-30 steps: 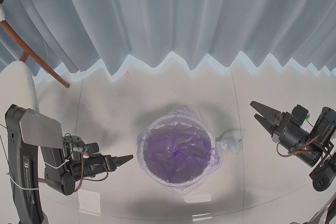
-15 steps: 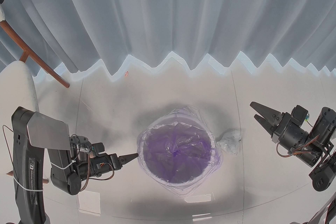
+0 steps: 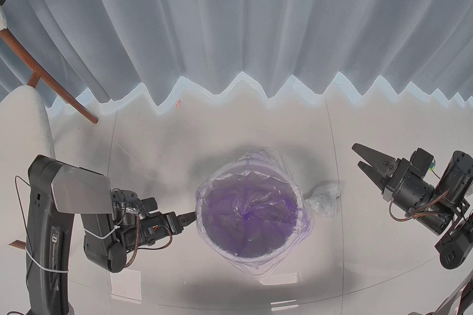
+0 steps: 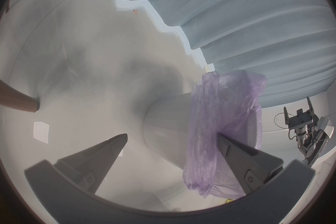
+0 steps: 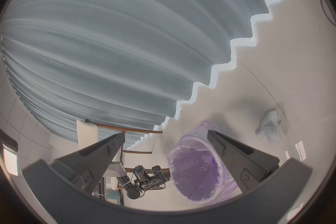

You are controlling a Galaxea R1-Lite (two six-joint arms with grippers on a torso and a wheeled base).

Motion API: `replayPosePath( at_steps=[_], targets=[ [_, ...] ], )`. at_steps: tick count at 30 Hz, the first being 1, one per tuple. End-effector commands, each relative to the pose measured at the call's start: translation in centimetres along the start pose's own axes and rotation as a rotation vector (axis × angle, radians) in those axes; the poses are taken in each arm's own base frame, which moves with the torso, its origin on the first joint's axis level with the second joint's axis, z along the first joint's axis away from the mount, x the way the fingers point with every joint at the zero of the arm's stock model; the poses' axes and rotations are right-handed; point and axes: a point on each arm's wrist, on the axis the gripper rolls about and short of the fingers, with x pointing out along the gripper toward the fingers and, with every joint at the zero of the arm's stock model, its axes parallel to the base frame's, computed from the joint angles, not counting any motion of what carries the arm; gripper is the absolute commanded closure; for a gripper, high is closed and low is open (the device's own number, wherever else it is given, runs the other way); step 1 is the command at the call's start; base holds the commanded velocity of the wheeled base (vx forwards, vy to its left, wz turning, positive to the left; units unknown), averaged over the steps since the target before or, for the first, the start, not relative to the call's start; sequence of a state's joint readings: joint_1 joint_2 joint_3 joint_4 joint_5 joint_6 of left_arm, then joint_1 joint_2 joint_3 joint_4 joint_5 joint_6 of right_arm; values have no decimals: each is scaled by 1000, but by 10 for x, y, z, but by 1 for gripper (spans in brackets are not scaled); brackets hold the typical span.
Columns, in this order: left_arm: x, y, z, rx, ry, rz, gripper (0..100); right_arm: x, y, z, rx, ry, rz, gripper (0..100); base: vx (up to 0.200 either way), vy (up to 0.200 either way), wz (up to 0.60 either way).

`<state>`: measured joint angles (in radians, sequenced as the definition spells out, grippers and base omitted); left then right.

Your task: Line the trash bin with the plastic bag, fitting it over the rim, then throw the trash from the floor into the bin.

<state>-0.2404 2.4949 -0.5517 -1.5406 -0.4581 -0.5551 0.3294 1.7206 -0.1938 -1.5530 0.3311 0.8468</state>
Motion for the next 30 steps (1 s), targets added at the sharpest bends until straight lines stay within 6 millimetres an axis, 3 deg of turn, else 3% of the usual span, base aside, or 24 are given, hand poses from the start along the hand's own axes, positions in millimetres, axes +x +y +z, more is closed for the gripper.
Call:
replayPosePath(
  at_steps=[1,30],
  targets=[
    [5,4,-6,-3,13,6,0,1,0,0,-3,-4,6,0,0,0,0],
    [28,13,-29,97,-35,189,0,3,-6,-4,5,14,-15,0,0,0,0]
  ],
)
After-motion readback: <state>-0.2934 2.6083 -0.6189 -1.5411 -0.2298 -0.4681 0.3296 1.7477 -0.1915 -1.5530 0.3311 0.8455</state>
